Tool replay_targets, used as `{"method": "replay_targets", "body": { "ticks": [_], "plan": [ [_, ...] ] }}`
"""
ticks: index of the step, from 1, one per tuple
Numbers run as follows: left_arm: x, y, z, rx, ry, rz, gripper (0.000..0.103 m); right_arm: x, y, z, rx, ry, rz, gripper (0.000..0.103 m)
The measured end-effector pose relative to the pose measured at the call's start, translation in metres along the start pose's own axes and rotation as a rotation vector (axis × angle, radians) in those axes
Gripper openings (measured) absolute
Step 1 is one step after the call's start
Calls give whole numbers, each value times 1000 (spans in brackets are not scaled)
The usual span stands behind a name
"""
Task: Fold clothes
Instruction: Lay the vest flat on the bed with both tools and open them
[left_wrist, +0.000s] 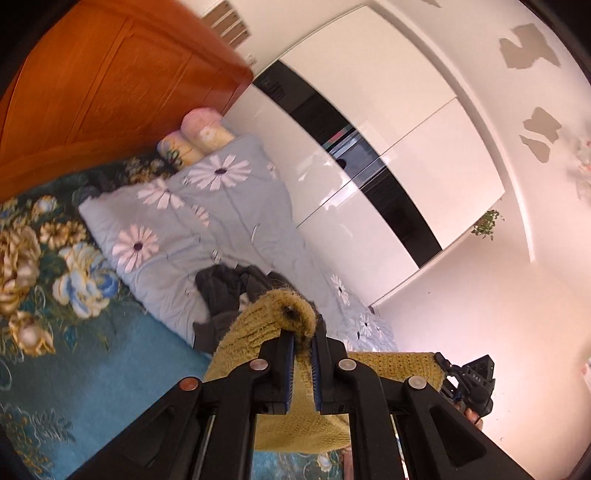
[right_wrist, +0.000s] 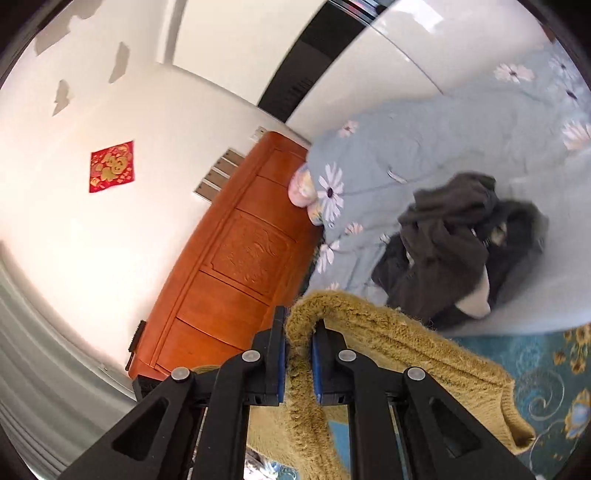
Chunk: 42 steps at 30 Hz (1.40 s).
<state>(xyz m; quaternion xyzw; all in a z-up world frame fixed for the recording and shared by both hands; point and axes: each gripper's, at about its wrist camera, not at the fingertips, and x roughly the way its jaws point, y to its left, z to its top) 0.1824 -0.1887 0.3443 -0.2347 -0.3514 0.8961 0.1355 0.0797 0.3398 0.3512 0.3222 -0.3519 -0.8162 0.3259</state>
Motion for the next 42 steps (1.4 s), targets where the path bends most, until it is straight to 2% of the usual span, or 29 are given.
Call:
{"method": "replay_targets", "body": {
  "ticks": [2,5,8,12,17,20,22,26,34,36,39,42],
  "plan": [
    [-23,-27,12,70,-43,-9,8,-11,32,16,-71,-26,26,11],
    [-53,-31,6,95,-57,-4,8,-28,53,15,-123,-25,39,11],
    [-66,-1,-43,53,24,56,8,-30,39,-14,-115,58,6,11],
    [-76,56,-130,-46,171,152,8,-22,-32,-92,1,246,-70,11],
    [-85,132,-250,-259,365,271,8,-7,-139,-204,210,477,-191,11],
    [-93,162,-298,-395,400,297,8,-5,-195,-259,344,567,-276,11],
    [-103,174,-318,-453,394,295,8,-9,-216,-282,394,583,-307,11],
    [-113,177,-329,-483,392,280,8,-25,-234,-300,430,570,-311,11],
    [-129,190,-338,-546,418,274,12,-46,-240,-309,437,561,-324,13],
    [-139,189,-334,-520,424,304,10,-53,-242,-310,442,551,-342,14],
    [-149,187,-317,-440,413,373,11,-66,-245,-305,400,538,-416,14],
    [-137,184,-285,-323,394,433,17,-69,-242,-288,324,504,-482,14]
  ]
}}
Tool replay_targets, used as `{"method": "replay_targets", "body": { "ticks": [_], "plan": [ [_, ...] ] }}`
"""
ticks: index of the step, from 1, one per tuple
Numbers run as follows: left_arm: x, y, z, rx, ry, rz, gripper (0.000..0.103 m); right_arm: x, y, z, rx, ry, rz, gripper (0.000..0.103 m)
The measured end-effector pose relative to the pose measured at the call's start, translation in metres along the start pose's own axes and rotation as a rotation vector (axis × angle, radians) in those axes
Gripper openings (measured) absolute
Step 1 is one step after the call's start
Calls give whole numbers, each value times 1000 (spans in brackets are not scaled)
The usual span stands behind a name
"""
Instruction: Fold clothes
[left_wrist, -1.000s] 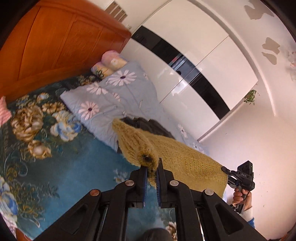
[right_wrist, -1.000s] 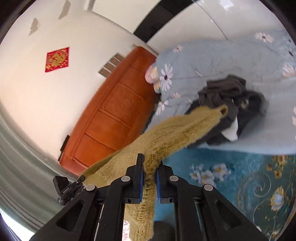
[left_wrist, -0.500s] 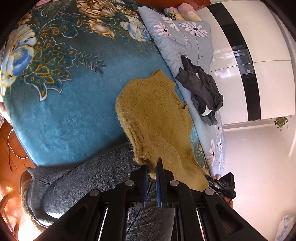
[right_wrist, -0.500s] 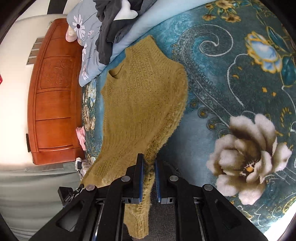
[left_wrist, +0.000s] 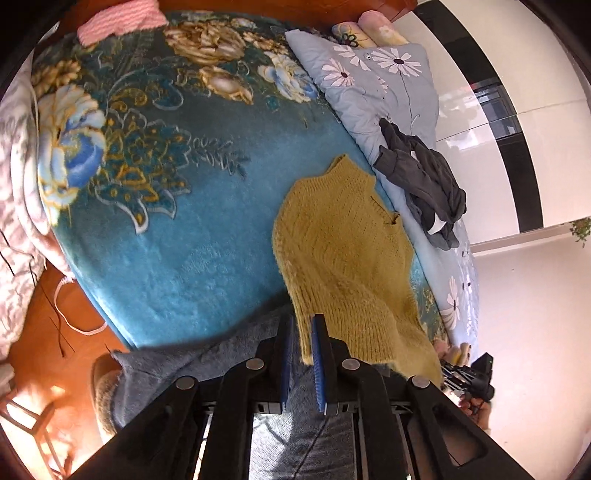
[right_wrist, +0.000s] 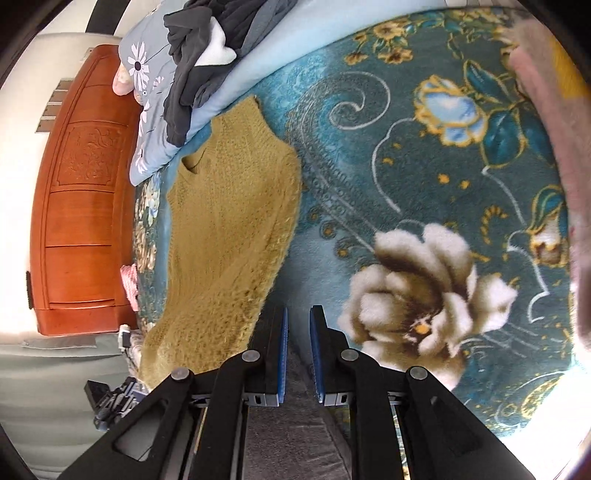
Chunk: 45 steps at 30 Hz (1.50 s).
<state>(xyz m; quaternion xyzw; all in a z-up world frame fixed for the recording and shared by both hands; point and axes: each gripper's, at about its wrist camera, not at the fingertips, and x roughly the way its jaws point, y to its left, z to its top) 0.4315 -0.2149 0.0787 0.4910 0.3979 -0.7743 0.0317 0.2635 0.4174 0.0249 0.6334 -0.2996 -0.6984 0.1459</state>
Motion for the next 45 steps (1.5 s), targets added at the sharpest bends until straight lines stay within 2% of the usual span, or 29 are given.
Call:
{"method": "replay_targets", "body": {
  "ticks": [1,3,4,6,7,9,11,15,17,19,21,24,27,30,34,37,38,39,40,41,42,43,45],
  "plan": [
    [1,-8,12,38,-17,31,23,-4,1,4,-15,-20,-24,14],
    [19,-29,38,115,-37,39,35,-3,10,16,-43,-57,-47,14],
    [30,-39,52,154,-44,35,39,0,16,23,-52,-71,-46,14],
    [57,-59,78,216,-45,32,54,14,28,37,-59,-79,-21,15],
    [77,-67,91,227,-27,36,56,23,34,44,-62,-78,-11,20],
    [118,-80,117,239,23,54,56,45,44,58,-70,-58,-20,24],
    [158,-92,142,267,55,72,56,66,53,74,-90,-33,-42,24],
    [229,-120,183,397,90,135,57,97,76,117,-164,-33,-108,24],
    [261,-134,198,488,108,166,57,110,88,143,-199,-48,-133,28],
    [290,-146,211,574,125,189,58,123,98,169,-241,-59,-159,41],
    [317,-153,223,626,142,208,59,137,108,193,-294,-69,-198,45],
    [345,-154,238,659,125,213,59,159,116,222,-360,-65,-243,46],
    [367,-150,249,656,130,178,60,179,118,242,-411,-51,-269,46],
    [383,-145,253,656,168,153,60,193,117,253,-433,-39,-258,46],
    [385,-148,253,680,181,94,60,208,117,259,-450,-9,-228,46],
    [384,-150,251,700,201,97,56,214,121,256,-475,-3,-218,49],
    [383,-150,250,709,208,98,48,214,122,255,-480,0,-214,49],
    [382,-151,249,717,213,101,34,214,122,254,-476,5,-210,47],
    [380,-151,248,725,217,104,27,213,122,254,-473,10,-205,42],
    [378,-151,247,738,214,109,14,212,122,253,-473,14,-204,36],
    [374,-152,245,755,203,111,13,210,123,251,-475,18,-205,17],
    [369,-154,243,770,187,112,12,208,124,249,-479,20,-209,11],
    [357,-160,243,800,148,124,12,201,132,242,-513,12,-233,11]
  ]
}}
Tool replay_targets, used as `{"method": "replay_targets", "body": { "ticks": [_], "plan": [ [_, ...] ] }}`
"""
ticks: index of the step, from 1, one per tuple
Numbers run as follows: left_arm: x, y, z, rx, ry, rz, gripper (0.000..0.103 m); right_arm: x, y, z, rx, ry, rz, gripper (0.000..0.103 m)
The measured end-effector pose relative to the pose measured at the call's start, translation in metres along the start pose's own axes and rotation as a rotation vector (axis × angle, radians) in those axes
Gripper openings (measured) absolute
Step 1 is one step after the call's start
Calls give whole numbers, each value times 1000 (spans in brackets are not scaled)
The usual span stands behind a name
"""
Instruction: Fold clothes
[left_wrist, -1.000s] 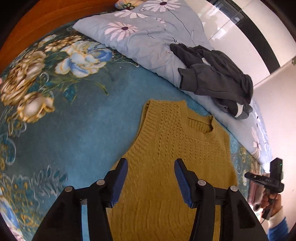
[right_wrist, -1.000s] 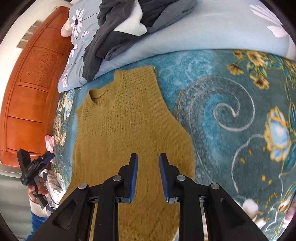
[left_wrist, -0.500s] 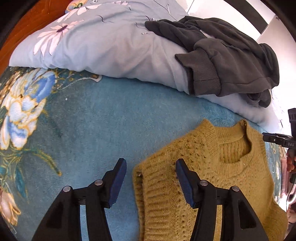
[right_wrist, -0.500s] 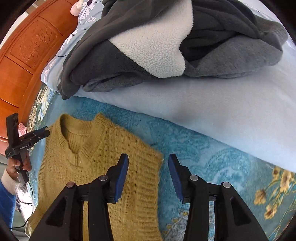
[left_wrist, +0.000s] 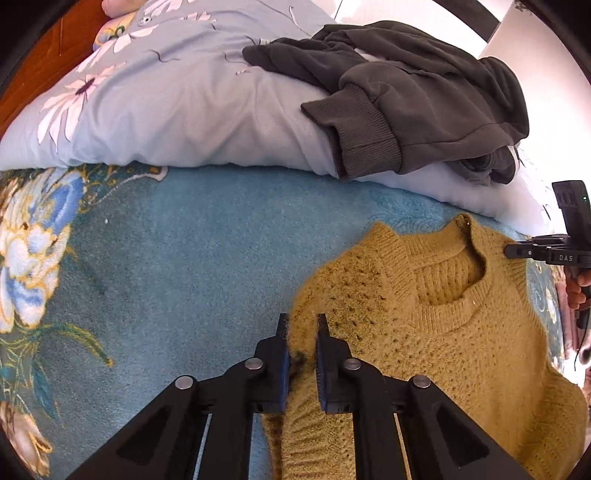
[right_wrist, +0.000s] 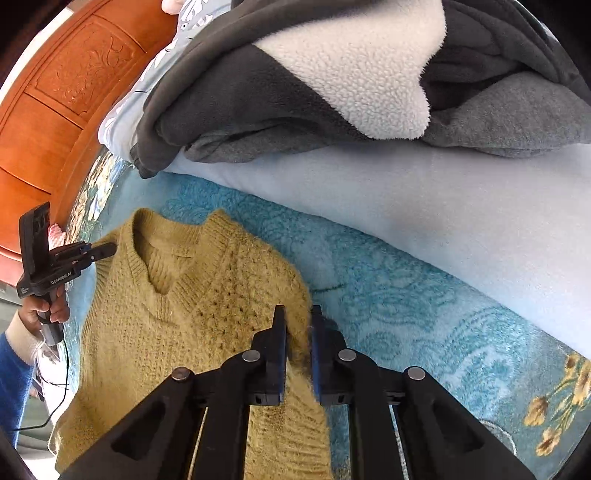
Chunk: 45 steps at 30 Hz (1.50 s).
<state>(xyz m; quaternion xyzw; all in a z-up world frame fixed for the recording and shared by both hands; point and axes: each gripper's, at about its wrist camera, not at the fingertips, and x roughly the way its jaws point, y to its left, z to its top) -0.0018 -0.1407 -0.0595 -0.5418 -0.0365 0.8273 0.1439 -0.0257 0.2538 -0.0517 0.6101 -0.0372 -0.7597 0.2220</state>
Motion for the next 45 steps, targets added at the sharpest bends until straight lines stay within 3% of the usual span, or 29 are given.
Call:
{"method": "replay_targets", "body": {
  "ticks": [3,6,12,15,19,22,28,33,38,41,45],
  "plan": [
    [-25,-7,15,49,-62,40,11,-26,16,6,-53,-56,-46,10],
    [-57,-15,44,98,-149,94,11,-67,28,33,-78,-168,-77,10],
    [-120,-16,124,55,-354,151,11,-159,57,91,-137,-438,-128,10],
    [-139,-19,121,72,-388,139,11,-180,66,90,-138,-487,-102,10],
    [-144,-30,81,144,-357,171,12,-183,76,47,-206,-445,-101,10],
    [-133,-42,33,167,-310,207,13,-171,73,2,-203,-393,-84,10],
    [-110,-66,-70,117,-232,211,15,-125,67,-91,-199,-244,-77,10],
    [-90,-79,-135,48,-143,214,15,-93,66,-152,-178,-153,-75,10],
    [-85,-83,-170,-26,-109,228,19,-74,62,-188,-140,-106,-80,11],
    [-86,-79,-181,-93,-65,217,24,-69,57,-202,-104,-72,-86,17],
    [-95,-69,-198,-223,-48,116,31,-76,52,-221,-69,-61,-79,19]
  ]
}}
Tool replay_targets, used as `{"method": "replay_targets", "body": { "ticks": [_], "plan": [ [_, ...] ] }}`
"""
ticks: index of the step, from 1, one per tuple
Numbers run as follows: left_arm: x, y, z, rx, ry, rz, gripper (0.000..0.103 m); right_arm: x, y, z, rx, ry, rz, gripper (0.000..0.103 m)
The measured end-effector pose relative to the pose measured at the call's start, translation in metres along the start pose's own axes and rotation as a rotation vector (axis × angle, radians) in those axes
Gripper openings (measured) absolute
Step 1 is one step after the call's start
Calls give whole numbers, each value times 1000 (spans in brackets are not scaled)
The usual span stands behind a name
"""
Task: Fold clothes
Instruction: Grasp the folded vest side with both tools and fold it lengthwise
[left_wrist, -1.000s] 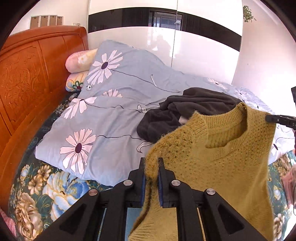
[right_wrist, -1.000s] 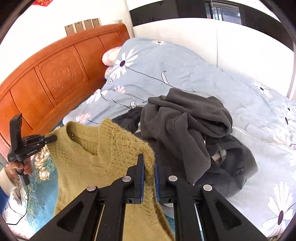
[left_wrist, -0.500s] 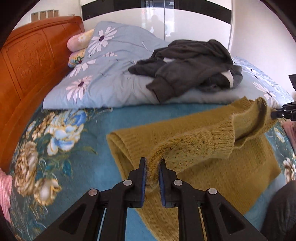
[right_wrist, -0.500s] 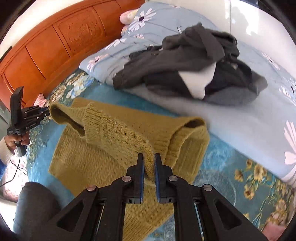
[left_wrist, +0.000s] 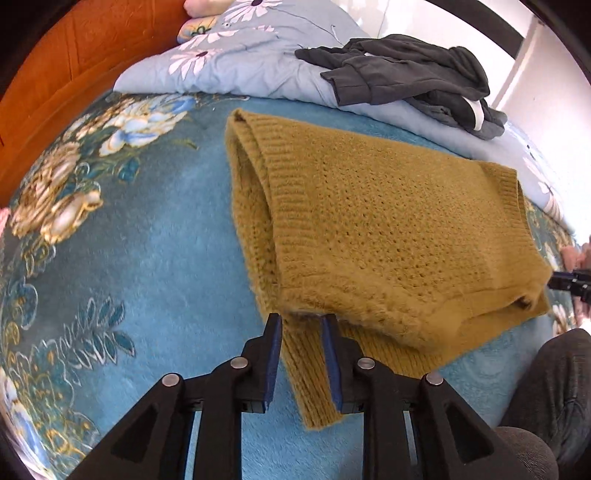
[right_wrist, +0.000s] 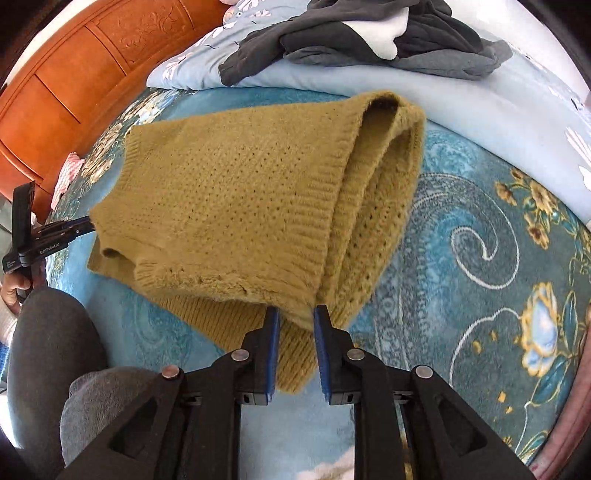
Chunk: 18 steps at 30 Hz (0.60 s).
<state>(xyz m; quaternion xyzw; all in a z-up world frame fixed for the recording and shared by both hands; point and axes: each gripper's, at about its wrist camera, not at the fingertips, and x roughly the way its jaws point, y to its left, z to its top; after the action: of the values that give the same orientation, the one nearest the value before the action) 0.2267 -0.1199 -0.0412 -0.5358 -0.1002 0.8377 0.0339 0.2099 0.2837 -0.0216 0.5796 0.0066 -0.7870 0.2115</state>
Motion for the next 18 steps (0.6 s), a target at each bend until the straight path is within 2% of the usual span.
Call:
{"method": "replay_targets", "body": {
  "ticks": [2,4,5,6,8,10,13,15,18],
  "plan": [
    [0,11,-5,-95,34,-84,40,-4,-6,-9,39,2,17,19],
    [6,22,-7,-207,89,-181,43,-8,-20,-17,138,-3,82,21],
    [11,28,-7,-261,116,-224,45,-8,-28,-19,198,-4,123,23],
    [15,32,-7,-310,137,-251,47,-7,-35,-21,258,-7,166,31],
    [21,39,-4,-398,162,-285,49,-3,-48,-21,379,-19,255,32],
    [25,45,0,-478,156,-310,51,2,-59,-21,500,-33,348,33],
    [29,51,6,-584,143,-349,53,11,-68,-19,646,-45,441,33],
    [37,55,6,-674,170,-356,53,20,-71,-18,720,-35,479,33],
    [40,55,6,-754,177,-346,51,22,-75,-17,794,-40,465,33]
  ]
}}
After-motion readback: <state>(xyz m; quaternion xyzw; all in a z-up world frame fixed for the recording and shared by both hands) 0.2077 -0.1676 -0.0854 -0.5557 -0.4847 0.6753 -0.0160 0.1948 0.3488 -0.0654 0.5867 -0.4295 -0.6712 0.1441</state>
